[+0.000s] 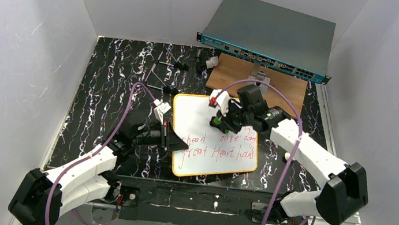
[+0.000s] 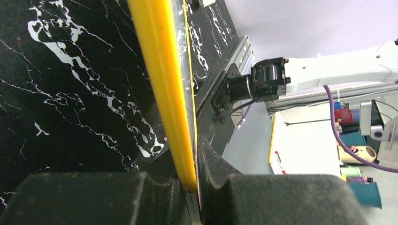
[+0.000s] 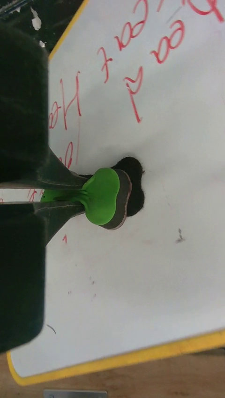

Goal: Erase the whiteboard
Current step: Erase the whiteboard at the center of the board.

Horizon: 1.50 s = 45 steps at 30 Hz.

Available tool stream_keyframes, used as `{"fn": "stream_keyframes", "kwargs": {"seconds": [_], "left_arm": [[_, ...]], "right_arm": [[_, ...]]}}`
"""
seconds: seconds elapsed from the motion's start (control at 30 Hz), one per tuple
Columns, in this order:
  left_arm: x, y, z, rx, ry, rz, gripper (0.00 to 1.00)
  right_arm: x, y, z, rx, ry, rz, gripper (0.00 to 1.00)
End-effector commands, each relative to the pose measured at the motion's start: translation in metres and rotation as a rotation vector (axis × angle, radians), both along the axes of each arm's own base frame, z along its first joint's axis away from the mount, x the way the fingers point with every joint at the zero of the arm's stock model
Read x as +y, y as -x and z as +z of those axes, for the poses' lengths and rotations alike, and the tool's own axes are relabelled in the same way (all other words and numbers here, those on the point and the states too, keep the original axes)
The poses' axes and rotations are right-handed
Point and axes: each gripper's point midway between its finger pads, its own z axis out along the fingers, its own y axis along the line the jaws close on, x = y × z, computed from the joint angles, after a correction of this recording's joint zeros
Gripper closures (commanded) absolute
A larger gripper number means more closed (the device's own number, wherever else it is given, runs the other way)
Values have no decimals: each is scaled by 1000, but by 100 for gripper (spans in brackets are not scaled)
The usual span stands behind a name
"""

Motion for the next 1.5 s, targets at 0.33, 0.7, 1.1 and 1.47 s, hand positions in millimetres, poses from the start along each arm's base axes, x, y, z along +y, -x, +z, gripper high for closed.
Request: {"fn": "stream_keyframes", "kwargs": {"seconds": [0.33,0.7,1.1,1.47], "left_arm": [[-12,12,50,-240,120,-147,100],[-12,11,52,-248,119,-142,100],[-12,12,51,-244,118,-150,100],[-12,11,54,-253,117,-145,100]], "right_arm": [[-49,-56,-7,-86,32,-199,99],[0,19,-4,31,-27,90,99],[-64,-24,-38,-46,64,-124,99],[-31,-34,7,-28,-45,-59,99]]}}
